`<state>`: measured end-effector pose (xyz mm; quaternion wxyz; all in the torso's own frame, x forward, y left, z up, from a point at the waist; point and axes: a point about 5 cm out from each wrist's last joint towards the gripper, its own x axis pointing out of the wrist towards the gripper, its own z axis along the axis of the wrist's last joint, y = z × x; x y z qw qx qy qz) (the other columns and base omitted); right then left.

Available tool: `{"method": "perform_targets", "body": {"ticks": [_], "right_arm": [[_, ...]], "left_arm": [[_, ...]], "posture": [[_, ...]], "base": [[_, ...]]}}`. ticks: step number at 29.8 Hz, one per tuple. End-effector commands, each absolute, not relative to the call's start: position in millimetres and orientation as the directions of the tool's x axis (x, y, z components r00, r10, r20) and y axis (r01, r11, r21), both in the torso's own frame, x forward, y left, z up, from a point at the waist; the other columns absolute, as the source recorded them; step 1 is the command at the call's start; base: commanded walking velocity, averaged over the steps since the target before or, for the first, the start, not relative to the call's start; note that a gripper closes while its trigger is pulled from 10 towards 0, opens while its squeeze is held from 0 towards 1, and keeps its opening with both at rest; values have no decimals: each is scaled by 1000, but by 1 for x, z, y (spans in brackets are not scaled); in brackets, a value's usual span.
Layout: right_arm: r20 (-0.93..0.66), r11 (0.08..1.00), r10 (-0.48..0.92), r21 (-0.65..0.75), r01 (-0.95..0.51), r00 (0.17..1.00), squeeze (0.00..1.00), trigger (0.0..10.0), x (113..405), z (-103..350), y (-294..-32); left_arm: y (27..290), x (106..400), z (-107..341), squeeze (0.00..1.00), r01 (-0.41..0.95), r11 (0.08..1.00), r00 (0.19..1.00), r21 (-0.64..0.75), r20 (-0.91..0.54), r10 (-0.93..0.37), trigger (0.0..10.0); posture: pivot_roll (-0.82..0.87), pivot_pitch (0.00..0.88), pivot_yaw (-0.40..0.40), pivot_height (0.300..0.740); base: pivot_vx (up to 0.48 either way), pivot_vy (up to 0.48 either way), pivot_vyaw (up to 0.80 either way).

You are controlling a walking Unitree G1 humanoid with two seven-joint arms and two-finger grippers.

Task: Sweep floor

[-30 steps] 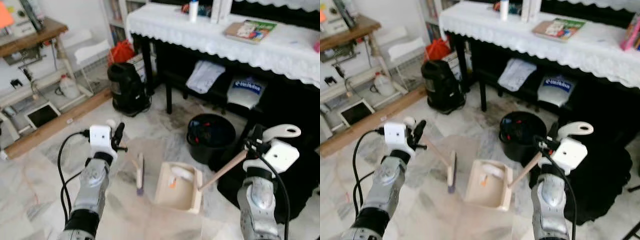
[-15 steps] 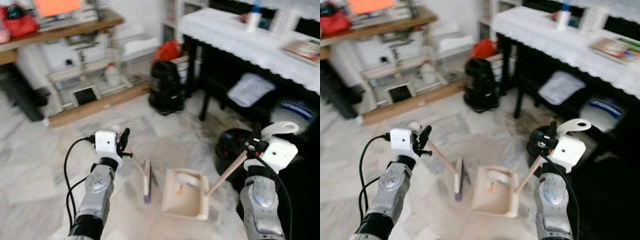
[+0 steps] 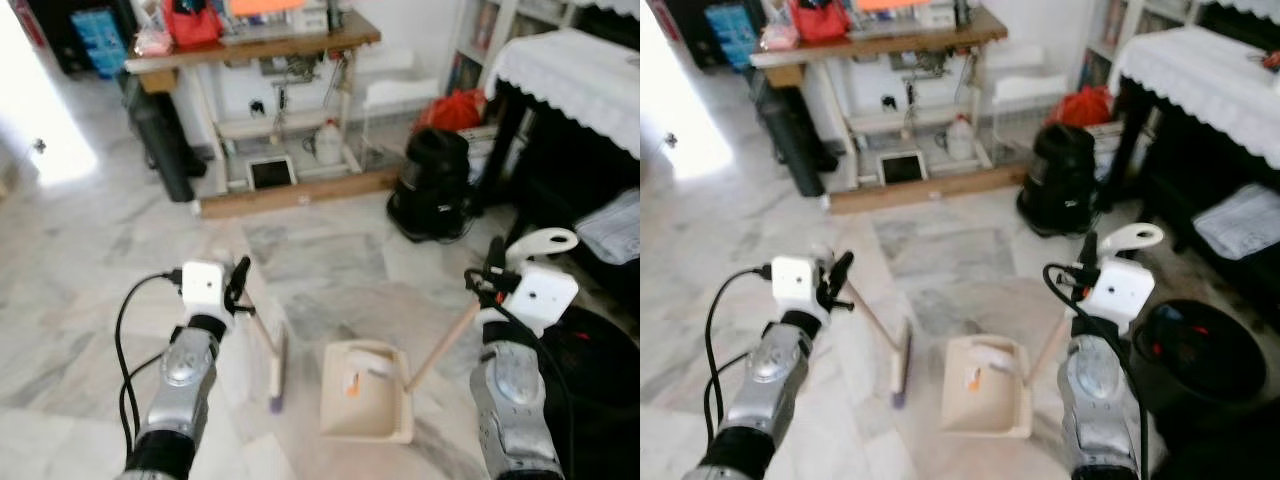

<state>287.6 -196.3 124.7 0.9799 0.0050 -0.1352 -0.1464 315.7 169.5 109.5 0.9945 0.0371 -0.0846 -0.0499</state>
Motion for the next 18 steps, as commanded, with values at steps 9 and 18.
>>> {"method": "perform_targets", "body": {"ticks": [9, 18], "right_arm": [[308, 963, -264, 36, 266, 914, 0, 10000, 289, 136, -195], [298, 960, -280, 68, 272, 913, 0, 10000, 288, 136, -195]], "left_arm": [[169, 315, 123, 0, 71, 993, 971, 99, 222, -92, 10000], [166, 314, 123, 0, 69, 992, 972, 103, 216, -90, 10000]], "posture": [[-47, 20, 42, 740], [-46, 39, 49, 740]], "base": [[0, 0, 800], [0, 0, 800]]}}
